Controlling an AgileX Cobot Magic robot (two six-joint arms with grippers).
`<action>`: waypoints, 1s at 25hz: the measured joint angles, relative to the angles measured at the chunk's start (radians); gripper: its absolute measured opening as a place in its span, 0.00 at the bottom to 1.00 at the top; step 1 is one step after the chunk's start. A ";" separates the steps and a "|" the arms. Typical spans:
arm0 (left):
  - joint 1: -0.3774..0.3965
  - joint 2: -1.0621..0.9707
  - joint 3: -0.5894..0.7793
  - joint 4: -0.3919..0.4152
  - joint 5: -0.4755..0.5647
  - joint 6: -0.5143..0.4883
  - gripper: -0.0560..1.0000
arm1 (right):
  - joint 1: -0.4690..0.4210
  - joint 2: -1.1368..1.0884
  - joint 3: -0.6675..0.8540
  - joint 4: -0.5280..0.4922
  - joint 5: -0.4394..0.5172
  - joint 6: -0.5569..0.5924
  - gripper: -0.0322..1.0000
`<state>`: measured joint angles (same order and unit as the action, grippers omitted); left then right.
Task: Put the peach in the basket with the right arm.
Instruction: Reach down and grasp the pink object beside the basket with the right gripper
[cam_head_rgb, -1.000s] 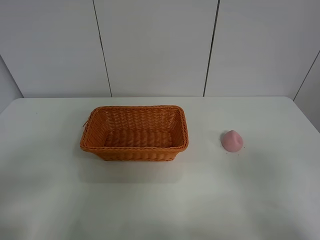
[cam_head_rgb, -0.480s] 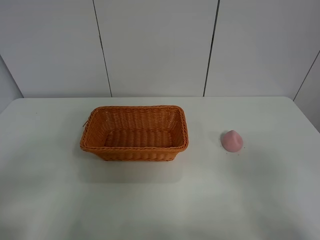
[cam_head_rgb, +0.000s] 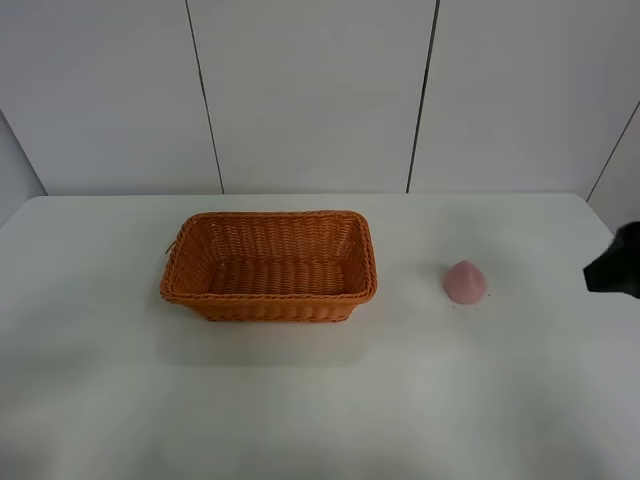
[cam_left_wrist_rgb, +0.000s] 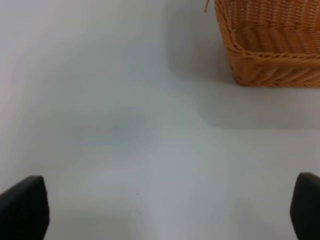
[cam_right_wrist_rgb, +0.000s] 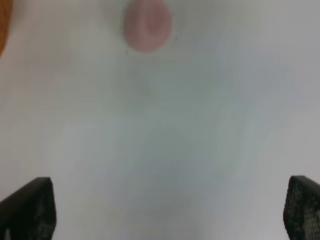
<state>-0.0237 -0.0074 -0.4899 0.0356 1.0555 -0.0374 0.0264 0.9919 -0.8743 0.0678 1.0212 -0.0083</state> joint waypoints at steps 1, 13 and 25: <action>0.000 0.000 0.000 0.000 0.000 0.000 0.99 | 0.000 0.085 -0.038 0.001 -0.005 0.001 0.71; 0.000 0.000 0.000 0.000 0.000 0.000 0.99 | 0.000 0.811 -0.498 0.003 0.016 0.001 0.71; 0.000 0.000 0.000 0.000 0.000 0.000 0.99 | 0.041 1.015 -0.597 0.039 -0.035 0.008 0.71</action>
<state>-0.0237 -0.0074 -0.4899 0.0356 1.0555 -0.0374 0.0677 2.0073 -1.4713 0.1068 0.9864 0.0000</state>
